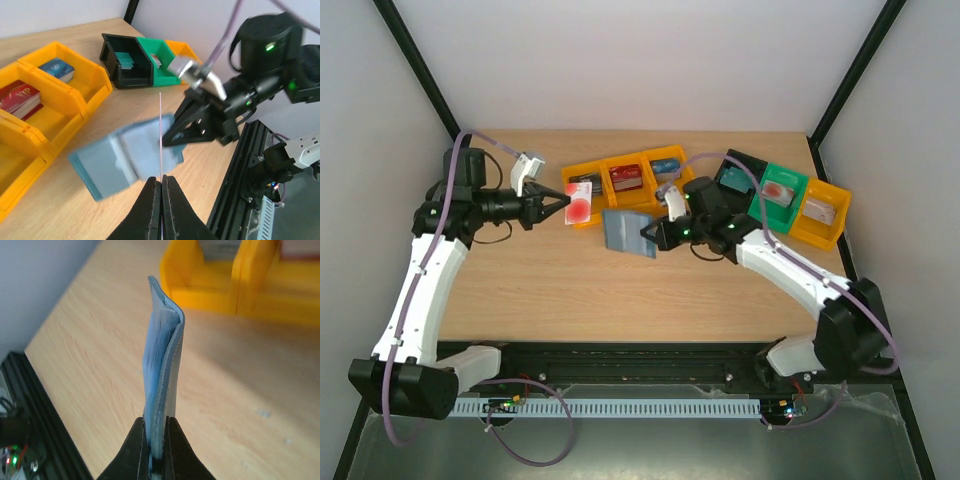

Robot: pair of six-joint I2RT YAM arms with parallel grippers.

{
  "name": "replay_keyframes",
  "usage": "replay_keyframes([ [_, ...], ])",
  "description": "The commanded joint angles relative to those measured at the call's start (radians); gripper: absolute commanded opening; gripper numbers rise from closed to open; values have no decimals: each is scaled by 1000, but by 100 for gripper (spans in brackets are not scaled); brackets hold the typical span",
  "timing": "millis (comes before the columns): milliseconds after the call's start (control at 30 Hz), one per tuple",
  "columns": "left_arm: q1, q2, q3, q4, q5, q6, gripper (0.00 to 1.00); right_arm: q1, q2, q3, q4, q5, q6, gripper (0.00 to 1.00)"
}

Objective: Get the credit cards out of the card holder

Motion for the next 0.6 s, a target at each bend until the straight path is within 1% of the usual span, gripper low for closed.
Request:
replay_keyframes([
  [0,6,-18,48,-37,-27,24,2,36,64,-17,-57,-181,-38,2],
  [67,7,-15,45,-32,-25,17,2,69,87,-47,52,-335,-11,2],
  [100,7,-13,41,-28,-25,9,2,82,101,-61,95,-383,6,2],
  [133,7,-12,34,-21,-23,3,2,89,121,-67,119,-399,21,2],
  [233,7,-14,17,-8,-19,-5,2,92,192,-67,110,-366,35,2],
  [267,7,-15,15,-9,-18,-5,2,90,216,-65,102,-356,36,4],
  [300,7,-16,13,-11,-17,-5,2,90,238,-57,85,-330,44,18],
  [367,7,-19,13,-14,-12,-5,2,80,276,-37,22,-250,44,32],
  [400,7,-19,13,-14,-6,-5,2,67,285,-28,-6,-170,52,42],
  [433,7,-21,12,-15,2,-4,2,50,285,-24,-28,-92,70,50],
  [500,6,-21,10,-17,25,-3,2,22,257,-13,-67,103,106,61],
  [567,6,-21,8,-17,45,-4,2,20,207,14,-115,329,129,70],
])
